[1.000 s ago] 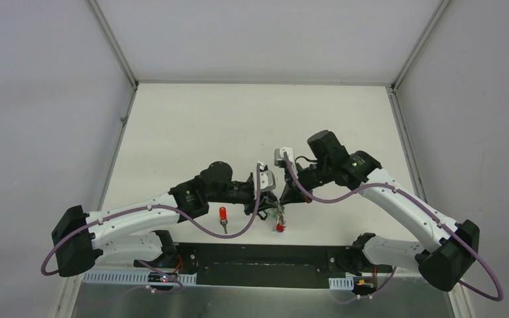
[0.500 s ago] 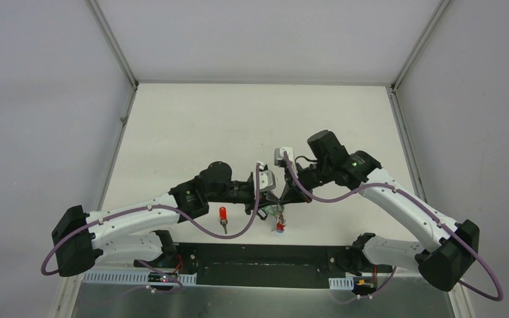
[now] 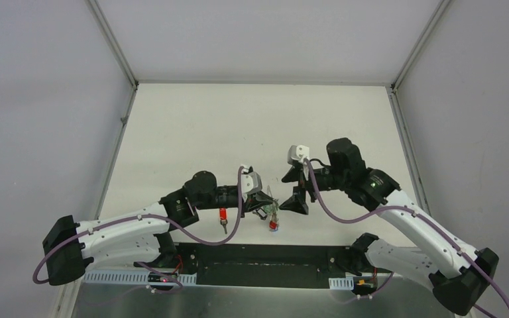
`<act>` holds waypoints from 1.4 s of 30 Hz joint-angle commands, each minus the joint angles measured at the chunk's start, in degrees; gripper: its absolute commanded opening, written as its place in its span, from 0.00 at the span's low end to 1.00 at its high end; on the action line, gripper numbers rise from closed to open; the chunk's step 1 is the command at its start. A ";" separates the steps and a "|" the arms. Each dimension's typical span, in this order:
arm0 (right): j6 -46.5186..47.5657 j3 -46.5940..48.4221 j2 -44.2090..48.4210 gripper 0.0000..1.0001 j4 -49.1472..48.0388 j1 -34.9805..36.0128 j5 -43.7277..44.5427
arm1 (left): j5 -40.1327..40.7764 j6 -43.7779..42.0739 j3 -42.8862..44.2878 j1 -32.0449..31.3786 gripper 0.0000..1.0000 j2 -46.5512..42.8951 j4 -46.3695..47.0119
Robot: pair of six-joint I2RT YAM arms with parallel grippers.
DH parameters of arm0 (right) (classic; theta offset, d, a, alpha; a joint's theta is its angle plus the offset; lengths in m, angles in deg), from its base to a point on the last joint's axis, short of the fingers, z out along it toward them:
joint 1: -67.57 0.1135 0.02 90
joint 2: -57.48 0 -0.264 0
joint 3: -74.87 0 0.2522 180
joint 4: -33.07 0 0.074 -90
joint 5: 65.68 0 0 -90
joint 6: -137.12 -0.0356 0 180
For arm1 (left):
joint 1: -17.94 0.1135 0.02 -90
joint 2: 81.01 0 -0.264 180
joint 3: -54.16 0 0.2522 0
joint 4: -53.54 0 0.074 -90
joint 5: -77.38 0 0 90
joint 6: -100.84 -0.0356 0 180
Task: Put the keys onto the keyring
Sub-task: Adjust the key on the keyring.
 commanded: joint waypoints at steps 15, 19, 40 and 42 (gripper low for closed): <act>-7.85 -9.85 7.54 0.73 -26.37 0.13 -8.43 | 0.65 0.58 -7.20 -0.55 0.00 -9.31 20.14; -6.97 -10.55 7.34 0.52 -27.30 0.14 -10.67 | 1.10 0.82 -8.37 -0.55 0.00 -10.51 22.18; -6.63 -10.12 4.17 0.18 -30.62 0.14 -16.89 | 0.44 1.25 -7.64 -0.60 0.00 -10.36 23.21; -6.64 -9.97 4.17 0.17 -30.66 0.14 -16.84 | 0.44 1.28 -7.56 -0.57 0.00 -10.36 22.78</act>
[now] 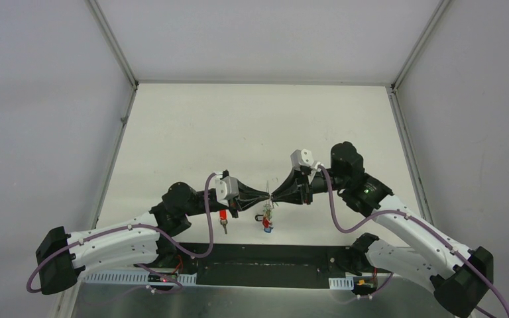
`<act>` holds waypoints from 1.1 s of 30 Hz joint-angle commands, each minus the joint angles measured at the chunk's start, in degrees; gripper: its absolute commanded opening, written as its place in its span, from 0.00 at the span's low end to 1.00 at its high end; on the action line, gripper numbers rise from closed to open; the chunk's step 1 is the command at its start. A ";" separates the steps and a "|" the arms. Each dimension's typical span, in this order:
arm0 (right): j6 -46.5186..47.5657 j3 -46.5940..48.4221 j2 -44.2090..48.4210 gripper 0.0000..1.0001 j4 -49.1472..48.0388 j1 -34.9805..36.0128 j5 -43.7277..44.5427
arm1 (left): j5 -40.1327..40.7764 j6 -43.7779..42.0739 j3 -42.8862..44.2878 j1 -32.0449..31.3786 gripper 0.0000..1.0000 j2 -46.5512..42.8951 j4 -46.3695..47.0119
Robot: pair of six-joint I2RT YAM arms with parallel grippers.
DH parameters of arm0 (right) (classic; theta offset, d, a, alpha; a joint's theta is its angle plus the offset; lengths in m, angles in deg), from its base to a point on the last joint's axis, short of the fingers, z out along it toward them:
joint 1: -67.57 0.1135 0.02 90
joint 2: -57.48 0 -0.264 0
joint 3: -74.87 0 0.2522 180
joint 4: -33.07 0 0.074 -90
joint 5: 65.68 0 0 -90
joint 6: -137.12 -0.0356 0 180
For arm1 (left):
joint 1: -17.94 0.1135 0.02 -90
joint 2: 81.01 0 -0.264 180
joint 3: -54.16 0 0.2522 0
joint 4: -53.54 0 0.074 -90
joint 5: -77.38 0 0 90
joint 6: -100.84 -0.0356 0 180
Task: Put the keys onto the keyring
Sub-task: Adjust the key on the keyring.
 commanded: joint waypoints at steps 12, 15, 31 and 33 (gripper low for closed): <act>0.83 2.47 -1.04 0.00 -0.01 0.14 -2.32 | -0.28 0.13 1.67 -0.57 0.00 -1.12 2.05; 2.44 3.93 -1.90 0.00 4.01 0.14 -1.89 | 0.36 -0.52 2.37 -0.58 0.17 -2.38 -1.88; 21.22 19.55 -12.06 0.00 42.75 0.14 2.95 | -1.93 -7.94 14.00 -0.58 0.44 1.16 -31.76; 22.87 21.16 -13.63 0.00 46.31 0.14 3.87 | -2.99 -7.95 15.30 -0.63 0.44 4.00 -32.28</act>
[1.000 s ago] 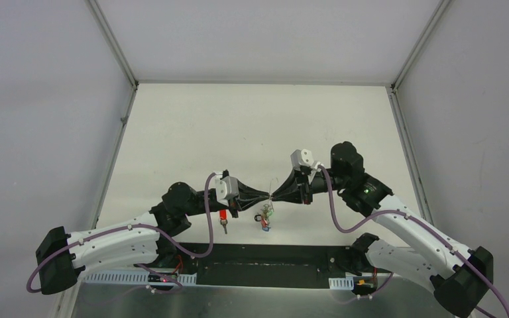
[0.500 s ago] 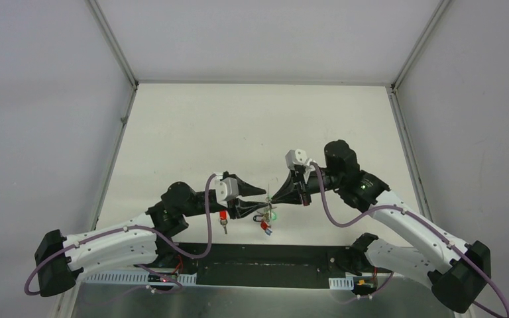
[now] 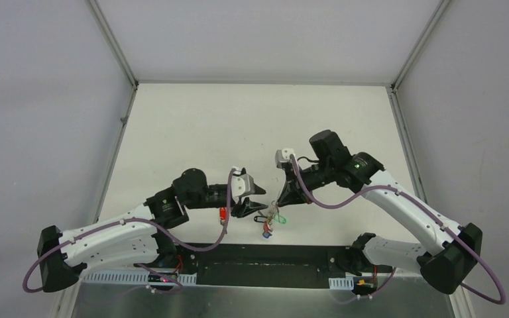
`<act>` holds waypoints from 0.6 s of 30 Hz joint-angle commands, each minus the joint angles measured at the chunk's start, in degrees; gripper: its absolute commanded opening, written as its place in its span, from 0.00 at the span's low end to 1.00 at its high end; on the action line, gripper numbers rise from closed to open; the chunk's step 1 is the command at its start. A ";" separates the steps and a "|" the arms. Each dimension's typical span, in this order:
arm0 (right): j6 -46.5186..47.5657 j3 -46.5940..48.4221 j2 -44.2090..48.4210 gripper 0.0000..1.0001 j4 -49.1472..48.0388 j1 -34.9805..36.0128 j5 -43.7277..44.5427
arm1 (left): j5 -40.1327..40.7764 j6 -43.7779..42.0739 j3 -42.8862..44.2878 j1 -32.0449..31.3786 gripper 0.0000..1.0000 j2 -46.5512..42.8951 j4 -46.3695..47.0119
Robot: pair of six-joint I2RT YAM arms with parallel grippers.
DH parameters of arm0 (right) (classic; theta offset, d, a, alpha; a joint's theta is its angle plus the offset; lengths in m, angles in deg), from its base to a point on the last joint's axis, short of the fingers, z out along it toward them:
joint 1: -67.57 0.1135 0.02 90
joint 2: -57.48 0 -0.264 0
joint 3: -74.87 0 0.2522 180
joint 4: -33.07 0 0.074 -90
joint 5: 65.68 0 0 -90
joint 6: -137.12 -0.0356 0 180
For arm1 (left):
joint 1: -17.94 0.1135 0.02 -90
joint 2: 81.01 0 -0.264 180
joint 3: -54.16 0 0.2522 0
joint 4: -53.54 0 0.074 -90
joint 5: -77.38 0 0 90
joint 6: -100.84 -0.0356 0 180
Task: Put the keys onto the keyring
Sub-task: Adjust the key on the keyring.
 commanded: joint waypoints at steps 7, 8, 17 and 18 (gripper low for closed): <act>8.97 8.64 -6.62 0.00 17.36 0.14 3.25 | -4.20 -1.57 5.82 -0.77 0.45 11.40 -2.42; 9.02 8.80 -6.87 0.00 17.53 0.14 3.26 | -4.34 -1.34 5.75 -0.75 0.45 11.88 -1.53; 8.41 8.60 -7.07 0.00 15.80 0.14 2.57 | -7.56 -0.28 5.29 -1.33 0.41 14.84 3.50; 8.32 8.52 -7.19 0.00 15.61 0.14 2.56 | -7.82 -0.17 5.23 -1.40 0.39 15.03 3.85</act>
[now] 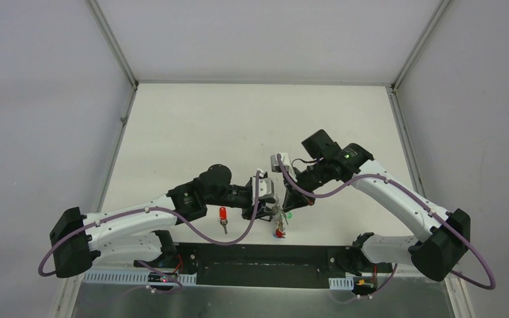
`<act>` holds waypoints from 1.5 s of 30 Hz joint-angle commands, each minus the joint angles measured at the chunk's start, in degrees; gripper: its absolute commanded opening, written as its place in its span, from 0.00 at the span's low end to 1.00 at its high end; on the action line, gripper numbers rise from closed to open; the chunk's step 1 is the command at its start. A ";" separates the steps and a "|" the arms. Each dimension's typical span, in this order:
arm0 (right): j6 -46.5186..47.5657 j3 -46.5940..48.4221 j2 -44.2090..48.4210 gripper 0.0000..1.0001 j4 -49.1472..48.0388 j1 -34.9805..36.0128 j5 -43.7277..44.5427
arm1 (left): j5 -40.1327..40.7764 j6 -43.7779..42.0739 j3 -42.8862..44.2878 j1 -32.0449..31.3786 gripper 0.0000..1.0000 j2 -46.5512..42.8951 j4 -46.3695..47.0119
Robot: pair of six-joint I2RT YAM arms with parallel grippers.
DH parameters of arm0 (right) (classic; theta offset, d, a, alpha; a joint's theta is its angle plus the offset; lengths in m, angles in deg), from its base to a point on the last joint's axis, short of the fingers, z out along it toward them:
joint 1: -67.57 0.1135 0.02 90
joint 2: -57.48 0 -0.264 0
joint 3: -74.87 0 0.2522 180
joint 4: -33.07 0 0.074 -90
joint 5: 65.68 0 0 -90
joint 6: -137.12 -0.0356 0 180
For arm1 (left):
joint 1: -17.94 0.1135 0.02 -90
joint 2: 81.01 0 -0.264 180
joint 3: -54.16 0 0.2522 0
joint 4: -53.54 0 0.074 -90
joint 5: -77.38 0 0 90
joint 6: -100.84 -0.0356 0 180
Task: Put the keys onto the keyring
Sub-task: Adjust the key on the keyring.
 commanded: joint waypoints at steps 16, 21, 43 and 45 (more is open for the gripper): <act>-0.81 1.27 0.98 0.00 -3.28 0.13 -1.48 | -4.35 1.87 1.22 -1.30 0.07 2.33 8.11; -0.67 1.25 0.97 0.00 -3.26 0.14 -1.33 | -4.10 1.46 1.51 -1.31 0.06 1.84 6.52; -15.88 -16.83 24.76 0.84 -34.66 -1.77 8.14 | 3.35 6.94 -7.69 -1.32 0.00 -6.69 21.91; -20.14 -18.57 26.86 0.97 -37.37 -2.99 8.64 | 4.39 7.09 -9.23 -1.31 0.00 -8.65 24.21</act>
